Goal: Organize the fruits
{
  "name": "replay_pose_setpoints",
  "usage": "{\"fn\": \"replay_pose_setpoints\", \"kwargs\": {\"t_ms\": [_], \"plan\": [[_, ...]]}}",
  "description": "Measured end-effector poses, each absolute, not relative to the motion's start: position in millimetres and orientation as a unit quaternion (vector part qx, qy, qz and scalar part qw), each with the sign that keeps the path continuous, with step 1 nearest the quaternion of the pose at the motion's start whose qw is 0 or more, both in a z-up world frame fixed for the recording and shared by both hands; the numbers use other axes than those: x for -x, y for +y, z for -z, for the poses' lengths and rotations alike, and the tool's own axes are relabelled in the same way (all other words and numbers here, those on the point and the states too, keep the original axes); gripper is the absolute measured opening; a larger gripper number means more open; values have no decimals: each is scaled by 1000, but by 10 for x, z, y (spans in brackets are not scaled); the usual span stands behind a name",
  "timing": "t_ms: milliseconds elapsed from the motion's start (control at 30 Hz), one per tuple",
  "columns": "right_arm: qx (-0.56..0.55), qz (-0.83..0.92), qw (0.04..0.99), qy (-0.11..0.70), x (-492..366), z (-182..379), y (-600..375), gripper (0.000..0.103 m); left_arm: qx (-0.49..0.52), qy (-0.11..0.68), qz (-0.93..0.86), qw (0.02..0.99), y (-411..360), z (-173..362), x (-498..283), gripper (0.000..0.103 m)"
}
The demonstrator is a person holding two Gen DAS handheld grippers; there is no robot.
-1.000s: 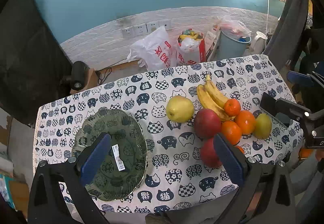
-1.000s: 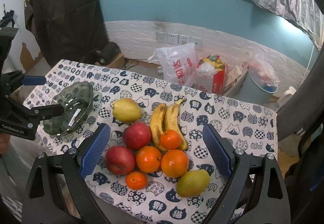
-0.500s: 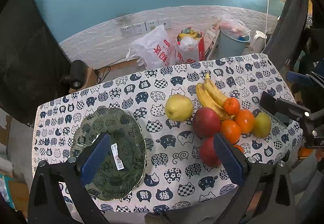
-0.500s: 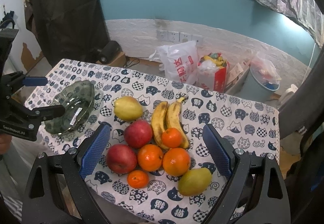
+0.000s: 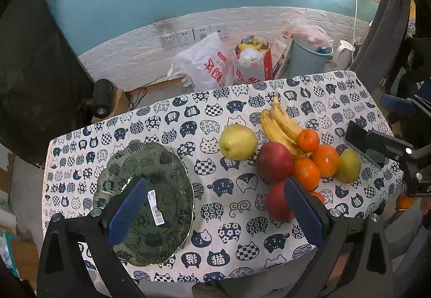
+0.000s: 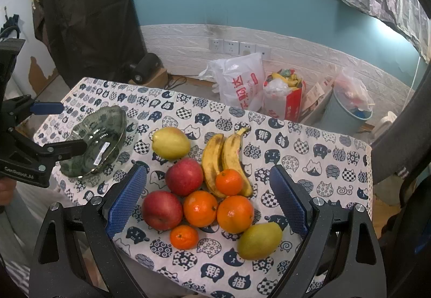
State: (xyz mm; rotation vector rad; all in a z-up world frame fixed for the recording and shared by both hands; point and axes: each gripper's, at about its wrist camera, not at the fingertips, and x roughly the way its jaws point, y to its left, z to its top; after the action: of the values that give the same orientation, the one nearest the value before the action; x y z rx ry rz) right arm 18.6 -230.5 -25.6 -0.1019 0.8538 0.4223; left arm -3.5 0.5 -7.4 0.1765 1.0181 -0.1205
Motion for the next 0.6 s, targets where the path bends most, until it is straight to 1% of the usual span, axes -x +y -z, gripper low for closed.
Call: {"fn": "replay_pose_setpoints", "kwargs": {"t_ms": [600], "plan": [[50, -204, 886, 413, -192, 262, -2300, 91, -83, 487, 55, 868, -10, 122, 57, 102]]}}
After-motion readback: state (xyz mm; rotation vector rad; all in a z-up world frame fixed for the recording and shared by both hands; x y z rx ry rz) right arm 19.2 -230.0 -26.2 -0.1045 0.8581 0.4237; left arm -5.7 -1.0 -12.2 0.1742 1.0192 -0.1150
